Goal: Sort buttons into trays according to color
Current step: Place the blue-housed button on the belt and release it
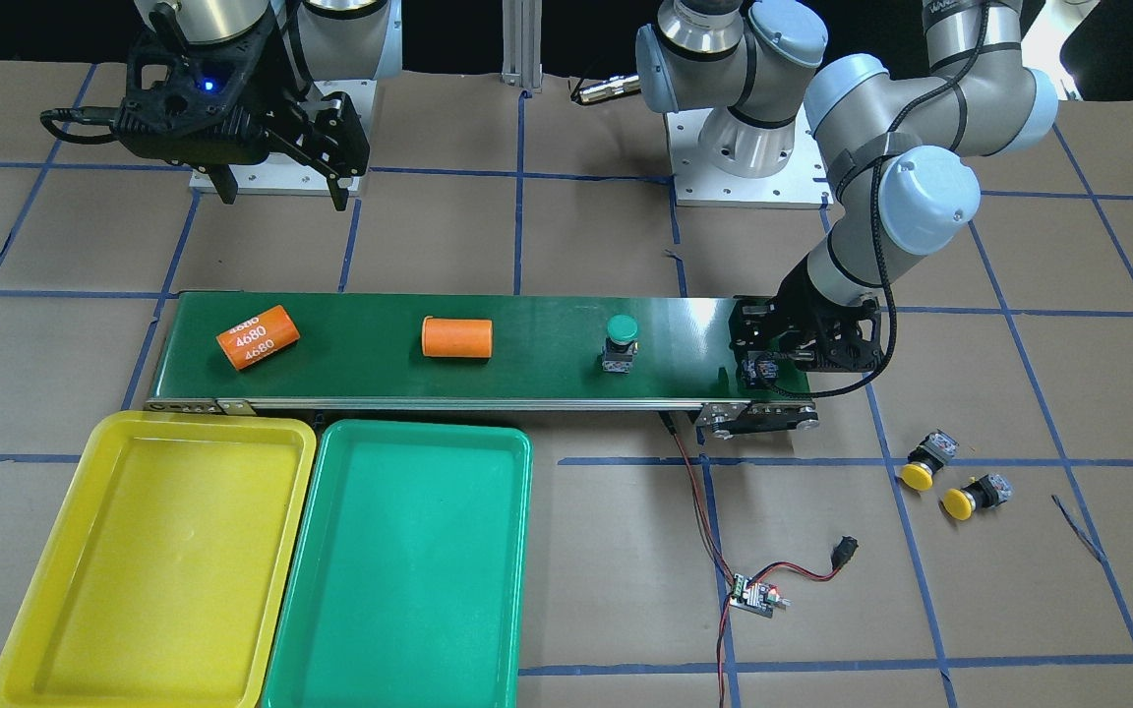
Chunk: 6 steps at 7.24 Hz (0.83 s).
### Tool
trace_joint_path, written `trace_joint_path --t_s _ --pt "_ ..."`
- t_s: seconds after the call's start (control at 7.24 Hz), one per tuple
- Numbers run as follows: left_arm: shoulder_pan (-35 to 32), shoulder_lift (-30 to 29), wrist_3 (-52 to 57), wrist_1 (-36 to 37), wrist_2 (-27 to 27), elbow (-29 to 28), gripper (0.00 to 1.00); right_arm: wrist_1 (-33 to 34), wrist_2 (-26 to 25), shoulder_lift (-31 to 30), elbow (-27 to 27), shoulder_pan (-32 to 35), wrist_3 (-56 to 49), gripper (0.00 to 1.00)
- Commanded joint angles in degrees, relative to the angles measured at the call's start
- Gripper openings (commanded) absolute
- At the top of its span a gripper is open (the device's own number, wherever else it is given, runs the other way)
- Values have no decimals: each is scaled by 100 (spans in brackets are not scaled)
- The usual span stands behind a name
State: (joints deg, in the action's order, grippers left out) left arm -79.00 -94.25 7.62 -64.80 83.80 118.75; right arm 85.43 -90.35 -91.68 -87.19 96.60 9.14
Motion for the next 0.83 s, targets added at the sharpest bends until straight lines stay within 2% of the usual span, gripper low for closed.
trace_joint_path --t_s 0.0,0.14,0.41,0.55,0.69 --pt "25 20 11 20 -75 -141 100 9 -1 1 0 -1 0 100" --pt "138 20 116 -58 -14 -594 100 9 -1 -7 0 -1 0 100" --pt "585 -321 1393 -522 57 -1693 100 9 8 1 0 16 9 100" --pt "1040 -531 2122 -516 379 -1941 100 9 8 1 0 8 9 100" --pt "1427 -820 3208 -438 417 -2118 100 9 8 1 0 8 9 100"
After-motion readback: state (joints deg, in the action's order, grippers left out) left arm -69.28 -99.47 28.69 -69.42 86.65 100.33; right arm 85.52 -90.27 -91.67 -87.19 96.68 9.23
